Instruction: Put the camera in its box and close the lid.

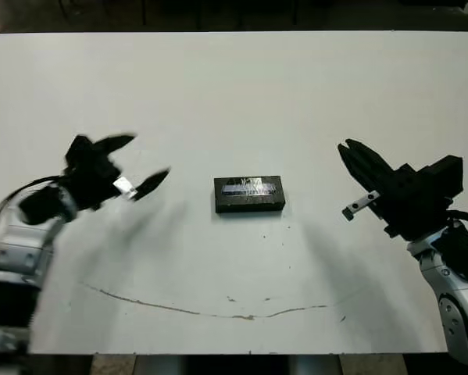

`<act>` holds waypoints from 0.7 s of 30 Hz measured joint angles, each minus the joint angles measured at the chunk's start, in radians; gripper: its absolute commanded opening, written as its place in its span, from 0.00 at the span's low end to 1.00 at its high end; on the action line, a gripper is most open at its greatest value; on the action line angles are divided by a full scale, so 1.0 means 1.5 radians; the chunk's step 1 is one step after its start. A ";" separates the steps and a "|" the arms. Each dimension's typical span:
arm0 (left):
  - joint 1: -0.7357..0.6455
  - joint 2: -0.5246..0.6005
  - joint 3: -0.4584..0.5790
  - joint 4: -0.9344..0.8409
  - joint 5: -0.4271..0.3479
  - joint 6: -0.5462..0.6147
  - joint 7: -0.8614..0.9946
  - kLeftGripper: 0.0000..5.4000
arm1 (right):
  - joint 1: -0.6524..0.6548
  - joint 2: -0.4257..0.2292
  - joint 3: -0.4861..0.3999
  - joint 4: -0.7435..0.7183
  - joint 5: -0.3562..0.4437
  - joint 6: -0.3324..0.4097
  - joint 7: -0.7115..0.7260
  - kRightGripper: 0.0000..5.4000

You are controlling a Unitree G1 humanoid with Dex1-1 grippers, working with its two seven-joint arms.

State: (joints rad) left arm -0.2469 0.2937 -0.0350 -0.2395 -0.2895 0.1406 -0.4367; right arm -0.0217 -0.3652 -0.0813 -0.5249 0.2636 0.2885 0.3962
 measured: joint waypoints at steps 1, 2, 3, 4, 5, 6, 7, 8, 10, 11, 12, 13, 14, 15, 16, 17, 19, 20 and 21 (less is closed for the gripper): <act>0.005 -0.034 -0.012 -0.057 0.001 0.040 0.051 0.64 | 0.002 0.004 0.000 0.001 -0.001 0.001 -0.008 0.00; 0.005 -0.067 -0.029 -0.094 0.010 0.078 0.095 0.61 | 0.003 0.007 0.001 0.002 -0.002 0.005 -0.015 0.00; 0.004 -0.088 -0.043 -0.113 0.020 0.114 0.128 0.57 | 0.003 0.009 0.002 0.002 -0.002 0.009 -0.020 0.00; 0.000 -0.106 -0.056 -0.122 0.033 0.152 0.159 0.54 | 0.003 0.009 0.003 0.003 -0.005 0.012 -0.027 0.00; -0.003 -0.117 -0.065 -0.126 0.044 0.182 0.180 0.50 | 0.004 0.009 0.004 0.003 -0.010 0.013 -0.032 0.00; -0.008 -0.125 -0.075 -0.126 0.053 0.207 0.196 0.47 | 0.004 0.010 0.006 0.005 -0.015 0.013 -0.038 0.00; -0.015 -0.135 -0.085 -0.126 0.061 0.229 0.209 0.43 | 0.005 0.010 0.007 0.008 -0.018 0.012 -0.042 0.00; -0.021 -0.146 -0.094 -0.126 0.064 0.246 0.217 0.40 | 0.005 0.011 0.007 0.012 -0.022 0.012 -0.044 0.00; -0.026 -0.170 -0.111 -0.126 0.066 0.274 0.230 0.33 | 0.006 0.013 0.009 0.021 -0.025 0.010 -0.044 0.00; -0.026 -0.181 -0.120 -0.126 0.068 0.286 0.236 0.29 | 0.006 0.014 0.009 0.024 -0.027 0.009 -0.046 0.00; -0.026 -0.193 -0.130 -0.124 0.071 0.295 0.242 0.26 | 0.006 0.015 0.009 0.026 -0.028 0.009 -0.049 0.00; -0.026 -0.202 -0.141 -0.120 0.076 0.301 0.247 0.22 | 0.006 0.015 0.009 0.027 -0.029 0.009 -0.052 0.00; -0.026 -0.214 -0.154 -0.111 0.082 0.307 0.253 0.19 | 0.007 0.017 0.009 0.028 -0.029 0.008 -0.053 0.00; -0.026 -0.226 -0.164 -0.102 0.088 0.312 0.261 0.15 | 0.007 0.018 0.009 0.028 -0.028 0.008 -0.054 0.00; -0.024 -0.236 -0.174 -0.093 0.092 0.315 0.268 0.12 | 0.008 0.020 0.009 0.028 -0.028 0.008 -0.055 0.00; -0.022 -0.249 -0.184 -0.079 0.097 0.317 0.274 0.08 | 0.008 0.022 0.010 0.028 -0.028 0.008 -0.055 0.00; -0.017 -0.267 -0.200 -0.049 0.105 0.322 0.284 0.02 | 0.009 0.023 0.010 0.028 -0.028 0.008 -0.055 0.00; -0.016 -0.269 -0.202 -0.046 0.107 0.323 0.285 0.01 | 0.009 0.023 0.010 0.028 -0.028 0.008 -0.055 0.00; -0.012 -0.278 -0.214 -0.013 0.116 0.327 0.288 0.01 | 0.010 0.024 0.011 0.028 -0.029 0.008 -0.055 0.00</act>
State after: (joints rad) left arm -0.2642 -0.1235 -0.3554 -0.2597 -0.1150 0.6315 -0.0054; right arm -0.0073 -0.3291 -0.0655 -0.4829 0.2206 0.3007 0.3132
